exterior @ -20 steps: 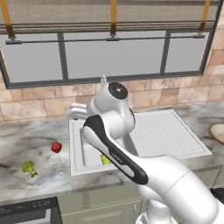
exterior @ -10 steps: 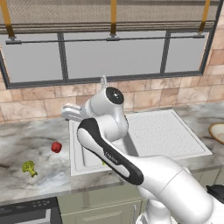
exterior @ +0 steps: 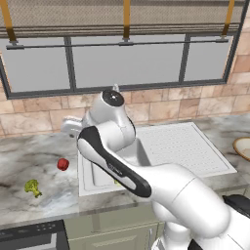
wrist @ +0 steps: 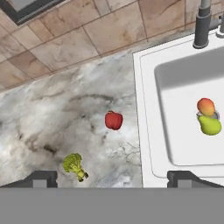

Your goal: There is a mixed pile of frozen fruits and vegetables on the counter. Locate all the frozen vegetables and place the items in a bowl on the counter. Take all the frozen fruits and defrost them in a running sink.

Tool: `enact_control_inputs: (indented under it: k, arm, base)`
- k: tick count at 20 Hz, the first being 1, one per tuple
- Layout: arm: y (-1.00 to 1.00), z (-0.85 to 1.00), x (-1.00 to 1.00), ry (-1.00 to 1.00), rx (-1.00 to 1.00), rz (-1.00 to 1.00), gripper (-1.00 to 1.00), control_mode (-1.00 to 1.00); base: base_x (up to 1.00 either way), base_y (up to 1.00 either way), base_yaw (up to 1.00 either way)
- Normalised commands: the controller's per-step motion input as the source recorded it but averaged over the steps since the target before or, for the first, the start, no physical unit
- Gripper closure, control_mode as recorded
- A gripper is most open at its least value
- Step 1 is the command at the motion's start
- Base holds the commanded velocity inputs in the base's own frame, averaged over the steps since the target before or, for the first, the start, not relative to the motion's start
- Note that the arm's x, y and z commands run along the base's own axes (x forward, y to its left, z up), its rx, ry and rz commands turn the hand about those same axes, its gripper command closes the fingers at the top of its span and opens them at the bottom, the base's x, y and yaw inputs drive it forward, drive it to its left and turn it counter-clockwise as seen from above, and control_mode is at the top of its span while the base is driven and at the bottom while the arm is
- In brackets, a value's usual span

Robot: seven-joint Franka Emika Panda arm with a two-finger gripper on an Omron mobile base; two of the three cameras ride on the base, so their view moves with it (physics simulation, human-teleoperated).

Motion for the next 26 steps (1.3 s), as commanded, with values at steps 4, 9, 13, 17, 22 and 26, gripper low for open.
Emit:
enact_control_inputs:
  k: [4, 9, 13, 17, 22, 26]
  arm:
    - [0.06, 0.03, 0.03, 0.09, -0.08, 0.00, -1.00, -1.00]
    - [0.02, -0.12, 0.00, 0.00, 0.00, 0.01, -1.00, -1.00]
    - [0.07, -0.15, 0.01, -0.05, 0.00, 0.04, -1.00, -1.00]
    - [0.05, -0.10, 0.03, -0.09, 0.00, 0.06, -1.00, -1.00]
    - [0.01, -0.07, 0.05, -0.07, 0.00, 0.06, -1.00, -1.00]
    - [0.00, -0.09, 0.08, -0.01, 0.00, 0.03, -1.00, -1.00]
  base:
    - [0.00, 0.00, 0.00]
    - [0.00, 0.00, 0.00]
    - [0.00, 0.00, 0.00]
    - [0.00, 0.00, 0.00]
    - [0.00, 0.00, 0.00]
    - [0.00, 0.00, 0.00]
